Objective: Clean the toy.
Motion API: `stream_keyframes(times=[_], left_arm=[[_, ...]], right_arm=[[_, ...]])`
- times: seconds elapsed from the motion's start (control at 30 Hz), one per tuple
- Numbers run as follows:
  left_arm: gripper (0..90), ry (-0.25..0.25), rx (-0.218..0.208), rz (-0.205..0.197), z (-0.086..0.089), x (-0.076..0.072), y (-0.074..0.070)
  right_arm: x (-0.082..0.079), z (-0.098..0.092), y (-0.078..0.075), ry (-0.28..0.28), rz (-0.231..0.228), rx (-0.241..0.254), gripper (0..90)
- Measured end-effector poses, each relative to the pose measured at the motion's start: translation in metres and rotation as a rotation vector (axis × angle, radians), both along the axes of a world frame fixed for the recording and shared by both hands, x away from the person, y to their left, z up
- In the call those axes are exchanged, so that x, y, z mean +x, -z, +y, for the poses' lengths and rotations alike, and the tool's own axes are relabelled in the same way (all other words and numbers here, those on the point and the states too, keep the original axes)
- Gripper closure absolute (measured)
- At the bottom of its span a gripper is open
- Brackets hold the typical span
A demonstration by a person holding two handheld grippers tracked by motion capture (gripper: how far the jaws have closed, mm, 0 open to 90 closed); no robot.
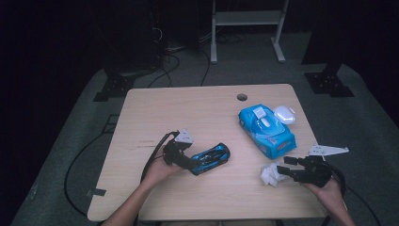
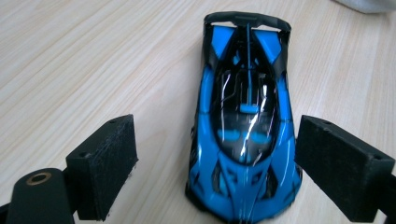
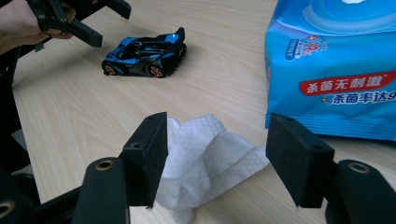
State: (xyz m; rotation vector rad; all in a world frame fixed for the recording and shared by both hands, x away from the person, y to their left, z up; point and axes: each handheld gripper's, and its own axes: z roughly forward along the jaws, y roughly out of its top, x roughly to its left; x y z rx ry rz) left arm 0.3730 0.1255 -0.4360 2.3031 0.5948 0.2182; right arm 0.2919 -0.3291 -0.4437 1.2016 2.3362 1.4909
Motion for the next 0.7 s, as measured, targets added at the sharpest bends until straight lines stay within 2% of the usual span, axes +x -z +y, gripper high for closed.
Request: stream_keyframes(times=[0.7], left_arm=[[12.4,-0.047,-0.006,-0.003,0.039,-0.022,0.000]], right_arm=[[0.000,-0.005,0.000,0.034,-0.018,-0.001,36.6]])
